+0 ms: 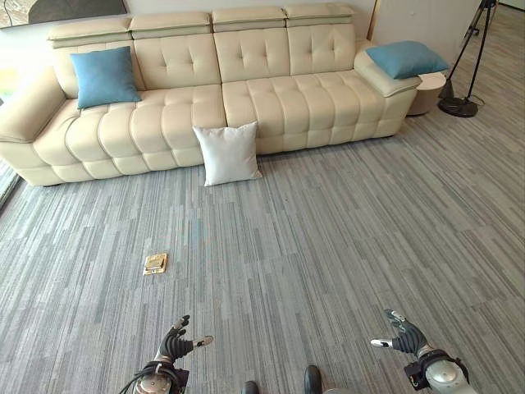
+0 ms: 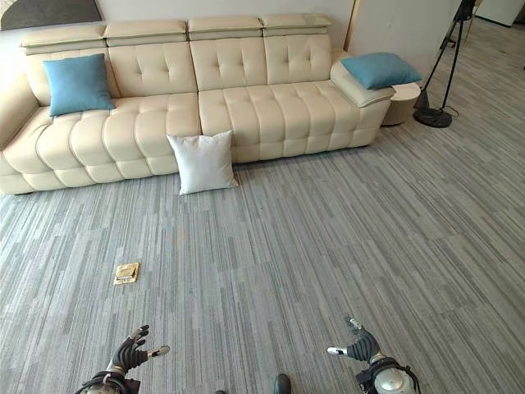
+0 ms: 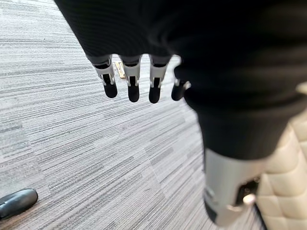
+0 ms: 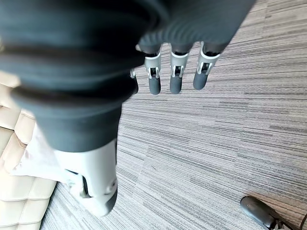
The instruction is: Pick up all the scattered cushions and arrange them neatly on the sofa.
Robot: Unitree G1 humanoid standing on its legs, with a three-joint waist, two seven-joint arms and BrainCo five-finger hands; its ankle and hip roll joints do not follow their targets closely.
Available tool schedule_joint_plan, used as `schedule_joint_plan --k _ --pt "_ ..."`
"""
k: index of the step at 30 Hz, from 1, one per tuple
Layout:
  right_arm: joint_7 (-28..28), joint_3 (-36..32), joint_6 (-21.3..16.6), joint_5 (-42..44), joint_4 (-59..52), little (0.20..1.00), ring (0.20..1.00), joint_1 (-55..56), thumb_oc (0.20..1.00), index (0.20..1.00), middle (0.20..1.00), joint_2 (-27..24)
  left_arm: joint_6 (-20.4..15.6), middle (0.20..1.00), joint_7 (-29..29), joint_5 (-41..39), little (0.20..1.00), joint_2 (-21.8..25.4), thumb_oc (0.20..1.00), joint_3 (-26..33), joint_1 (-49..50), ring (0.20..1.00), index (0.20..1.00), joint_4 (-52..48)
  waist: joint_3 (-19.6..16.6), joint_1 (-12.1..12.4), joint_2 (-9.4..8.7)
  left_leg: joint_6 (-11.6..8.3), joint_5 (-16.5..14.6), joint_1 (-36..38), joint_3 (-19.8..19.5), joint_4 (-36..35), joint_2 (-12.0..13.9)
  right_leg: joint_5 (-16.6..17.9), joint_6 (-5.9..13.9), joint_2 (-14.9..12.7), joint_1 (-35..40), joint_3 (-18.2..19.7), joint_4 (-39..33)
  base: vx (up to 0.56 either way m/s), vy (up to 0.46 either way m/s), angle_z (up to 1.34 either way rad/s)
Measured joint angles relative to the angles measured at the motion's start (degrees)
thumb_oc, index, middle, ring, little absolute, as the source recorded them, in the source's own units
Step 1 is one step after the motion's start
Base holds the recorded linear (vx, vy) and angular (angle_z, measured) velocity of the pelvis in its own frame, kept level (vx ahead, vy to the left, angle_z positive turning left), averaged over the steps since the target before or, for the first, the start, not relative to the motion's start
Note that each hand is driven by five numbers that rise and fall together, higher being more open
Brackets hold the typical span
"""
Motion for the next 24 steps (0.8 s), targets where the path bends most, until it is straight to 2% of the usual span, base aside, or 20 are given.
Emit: schedule_joint_plan --k 3,10,16,22,23,24 --pt "-0.01 -0.13 0.01 0.11 0.02 1.000 1.000 0.31 1.000 1.000 1.000 0.15 0.03 1.000 0.25 -1.02 1.000 -0.05 1.000 0.00 0.36 1.000 1.000 -0.10 0.25 0.11 -0.48 0.19 -0.95 -0.09 -0.25 -0.01 0.02 -0.02 -0.03 0.01 0.02 -0.04 0.01 0.03 0.010 0.01" --pt "-0.15 -0.21 0.05 2.28 0.01 1.000 1.000 0.43 1.000 1.000 1.000 0.49 0.05 1.000 0.39 -1.63 1.000 -0.33 1.000 0.24 2.26 1.000 1.000 -3.27 -0.02 0.99 -1.52 0.23 -0.76 -1.15 -0.80 0.03 -0.14 0.03 -0.02 -0.13 -0.85 -0.59 0.01 0.04 0.039 0.04" --pt "-0.42 -0.20 0.10 2.28 -0.03 1.000 1.000 -0.18 1.000 1.000 1.000 0.93 0.06 1.000 0.47 -3.32 1.000 -0.25 1.000 0.41 1.96 1.000 1.000 -4.95 -0.01 1.44 -1.68 0.27 -0.19 -1.34 -1.14 0.40 -0.56 -0.09 0.03 -0.49 -1.08 -1.02 0.14 0.03 0.076 0.04" --pt "-0.85 -0.16 0.27 2.32 1.22 1.000 1.000 -3.17 1.000 1.000 1.000 2.29 0.01 1.000 1.18 -3.62 1.000 -0.09 1.000 0.41 -0.04 1.000 1.000 -6.48 0.90 2.22 -2.57 0.89 -0.59 -3.00 -0.13 0.58 -1.74 0.48 0.81 -1.33 -3.37 0.40 0.43 0.05 0.123 -0.11" --pt "-0.85 -0.14 0.28 2.33 1.22 1.000 1.000 -3.54 1.000 1.000 1.000 2.74 0.01 1.000 1.19 -3.80 1.000 0.02 1.000 0.41 -0.21 1.000 1.000 -6.50 1.04 2.60 -2.82 1.19 -0.78 -3.02 0.53 0.58 -1.93 0.40 0.93 -1.42 -4.02 0.61 1.24 0.07 0.181 -0.46" --pt "-1.13 0.06 0.53 2.34 2.64 1.000 1.000 -6.16 1.000 1.000 1.000 3.13 0.14 1.000 1.16 -4.52 1.000 -0.11 1.000 0.17 -1.55 1.000 1.000 -6.46 2.80 2.67 -2.31 3.61 -2.66 -3.84 -0.72 1.65 -2.14 -0.21 2.86 -1.62 -9.15 0.67 10.99 0.11 0.198 -0.26"
